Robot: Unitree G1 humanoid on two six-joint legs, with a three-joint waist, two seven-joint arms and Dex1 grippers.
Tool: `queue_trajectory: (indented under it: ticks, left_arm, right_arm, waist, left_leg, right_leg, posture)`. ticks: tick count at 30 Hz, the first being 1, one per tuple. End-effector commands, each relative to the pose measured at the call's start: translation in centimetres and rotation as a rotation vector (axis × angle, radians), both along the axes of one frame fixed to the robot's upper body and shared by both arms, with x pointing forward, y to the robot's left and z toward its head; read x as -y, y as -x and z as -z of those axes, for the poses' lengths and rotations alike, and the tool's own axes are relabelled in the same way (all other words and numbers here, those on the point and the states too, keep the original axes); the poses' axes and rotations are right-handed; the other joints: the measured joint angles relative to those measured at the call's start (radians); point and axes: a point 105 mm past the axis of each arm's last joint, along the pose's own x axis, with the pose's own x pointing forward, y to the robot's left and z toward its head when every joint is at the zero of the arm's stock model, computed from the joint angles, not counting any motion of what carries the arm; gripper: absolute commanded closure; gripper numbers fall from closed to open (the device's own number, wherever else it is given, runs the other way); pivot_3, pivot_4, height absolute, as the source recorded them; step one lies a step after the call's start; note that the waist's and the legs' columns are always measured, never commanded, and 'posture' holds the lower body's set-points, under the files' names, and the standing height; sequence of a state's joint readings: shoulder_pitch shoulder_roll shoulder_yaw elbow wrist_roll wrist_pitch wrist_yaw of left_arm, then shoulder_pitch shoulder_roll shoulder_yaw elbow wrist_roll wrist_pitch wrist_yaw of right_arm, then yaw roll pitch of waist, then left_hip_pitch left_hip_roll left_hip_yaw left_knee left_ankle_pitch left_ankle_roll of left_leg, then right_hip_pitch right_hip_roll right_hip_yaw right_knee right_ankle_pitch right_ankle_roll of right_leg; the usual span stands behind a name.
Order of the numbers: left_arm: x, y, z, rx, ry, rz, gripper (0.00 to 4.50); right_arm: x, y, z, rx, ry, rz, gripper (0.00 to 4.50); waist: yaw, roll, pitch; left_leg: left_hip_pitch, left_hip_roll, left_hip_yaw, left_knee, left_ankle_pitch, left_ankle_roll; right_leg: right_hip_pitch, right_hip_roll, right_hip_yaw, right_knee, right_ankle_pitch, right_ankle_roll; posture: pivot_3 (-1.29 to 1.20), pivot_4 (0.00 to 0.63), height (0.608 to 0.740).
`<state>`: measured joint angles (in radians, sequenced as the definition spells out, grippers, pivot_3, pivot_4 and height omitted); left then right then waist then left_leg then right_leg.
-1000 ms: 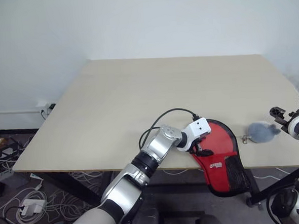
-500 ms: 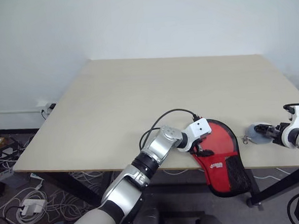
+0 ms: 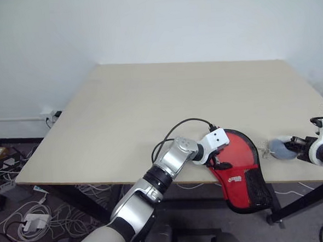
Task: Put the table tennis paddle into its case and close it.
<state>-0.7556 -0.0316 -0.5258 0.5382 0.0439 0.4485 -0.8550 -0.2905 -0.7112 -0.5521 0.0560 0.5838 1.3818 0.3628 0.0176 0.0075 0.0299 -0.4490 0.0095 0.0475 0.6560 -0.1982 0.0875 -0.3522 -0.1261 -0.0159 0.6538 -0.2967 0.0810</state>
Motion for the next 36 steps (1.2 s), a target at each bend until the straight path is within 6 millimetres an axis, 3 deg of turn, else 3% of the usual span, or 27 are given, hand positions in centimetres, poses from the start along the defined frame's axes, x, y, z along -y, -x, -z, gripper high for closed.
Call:
queue_trajectory:
  ticks: [1,7,18,26,32,36]
  left_arm:
    - [-1.1,0.1,2.4,-0.030,-0.095,-0.037,0.72]
    - [-0.9,0.2,2.4,-0.032,-0.092,-0.030,0.72]
    - [-0.7,0.3,2.4,-0.035,-0.091,-0.022,0.72]
    - [-0.6,0.3,2.4,-0.038,-0.089,-0.022,0.72]
    - [-0.4,0.3,2.4,-0.037,-0.087,-0.016,0.72]
    - [-0.5,0.2,2.3,-0.035,-0.087,-0.017,0.72]
  right_arm:
    - [-1.4,1.8,-1.8,0.022,0.015,-0.165,4.45]
    - [-1.9,5.1,-1.4,-0.025,0.046,-0.320,4.46]
    - [-0.5,10.5,0.1,-0.138,0.202,-0.535,4.46]
    - [-1.3,13.7,-1.2,-0.127,0.206,-0.722,4.47]
    - [-3.0,15.1,-1.0,-0.120,0.186,-0.836,4.47]
    - [-2.9,14.9,-0.4,-0.134,0.232,-0.832,4.47]
  waist:
    - [0.001,0.000,0.000]
    - [0.005,-0.001,0.001]
    - [0.021,-0.004,0.002]
    - [0.021,-0.004,0.002]
    - [0.026,-0.005,0.002]
    - [0.027,-0.005,0.002]
  left_leg:
    - [-0.001,0.000,0.000,0.000,0.000,0.000]
    - [-0.002,0.000,0.000,0.005,-0.003,0.003]
    - [-0.004,0.000,-0.001,0.005,-0.005,0.002]
    - [-0.004,0.000,-0.001,0.007,-0.008,0.000]
    - [-0.004,0.000,-0.001,0.007,-0.009,0.000]
    - [-0.004,0.000,-0.001,0.008,-0.009,0.000]
  right_leg:
    - [0.000,0.000,0.000,0.000,0.000,0.000]
    - [0.000,-0.001,0.000,-0.001,0.000,0.000]
    - [0.002,-0.001,-0.002,-0.009,0.000,0.000]
    - [0.004,0.000,-0.002,-0.011,-0.001,0.000]
    - [0.005,-0.001,-0.003,-0.012,-0.001,0.001]
    - [0.005,-0.001,-0.003,-0.012,-0.001,0.000]
  posture:
    - [0.00,0.000,0.715]
    - [0.00,0.000,0.715]
    - [0.00,0.000,0.715]
    - [0.00,0.000,0.715]
    - [0.00,0.000,0.715]
    - [0.00,0.000,0.715]
